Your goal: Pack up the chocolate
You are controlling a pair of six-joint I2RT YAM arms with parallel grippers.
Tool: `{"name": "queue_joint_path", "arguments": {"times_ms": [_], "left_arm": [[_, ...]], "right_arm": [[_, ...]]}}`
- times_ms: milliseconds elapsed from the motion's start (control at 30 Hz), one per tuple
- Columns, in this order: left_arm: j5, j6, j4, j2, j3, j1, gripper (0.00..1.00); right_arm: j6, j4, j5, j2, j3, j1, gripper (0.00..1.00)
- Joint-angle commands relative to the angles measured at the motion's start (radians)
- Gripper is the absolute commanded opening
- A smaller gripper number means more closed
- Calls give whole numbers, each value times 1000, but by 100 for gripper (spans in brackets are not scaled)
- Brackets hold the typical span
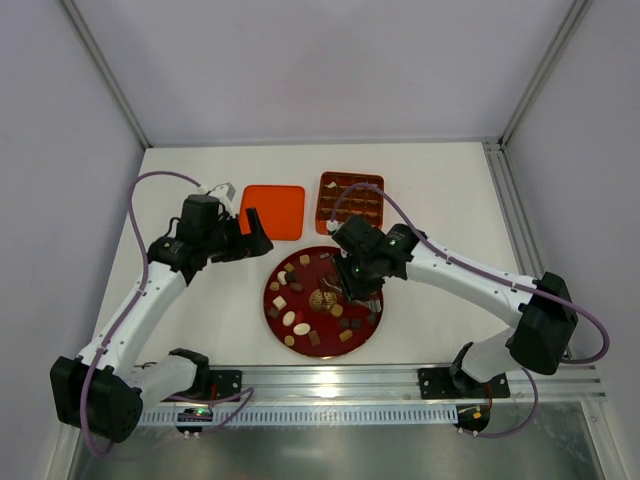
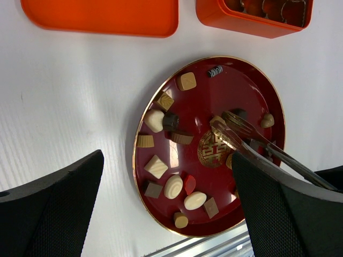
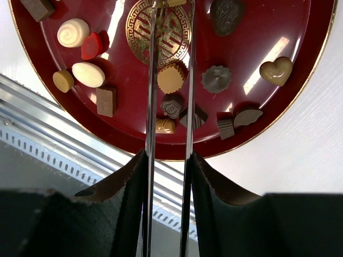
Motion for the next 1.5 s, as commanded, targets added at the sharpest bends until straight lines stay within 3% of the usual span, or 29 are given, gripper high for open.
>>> {"name": "queue_joint_path", "arguments": {"times_ms": [0,233,333,633,833,1167,1467], "left_arm": [[15,15,7,-2,28,-5,100],[17,16,5,-1,30,-3,100],[17,15,7,1,30,-5,100],[22,13,7,6,31,-3,100],[29,13,7,10,31,-5,100],[20,13,7,9,28,-3,100],[22,15,7,7,30,-5,100]], "right_arm": [[1,34,7,5,3,6,37],[-10,22,56,22,35,6,23],[-25,-11,99,19,86,-11,21],[-140,-23,64,39,302,-290,20],[-166,40,-10,204,445,-432,20],[-172,15,-4,488,748,-480,20],[-168,26,18,545,740,-482,20]]}}
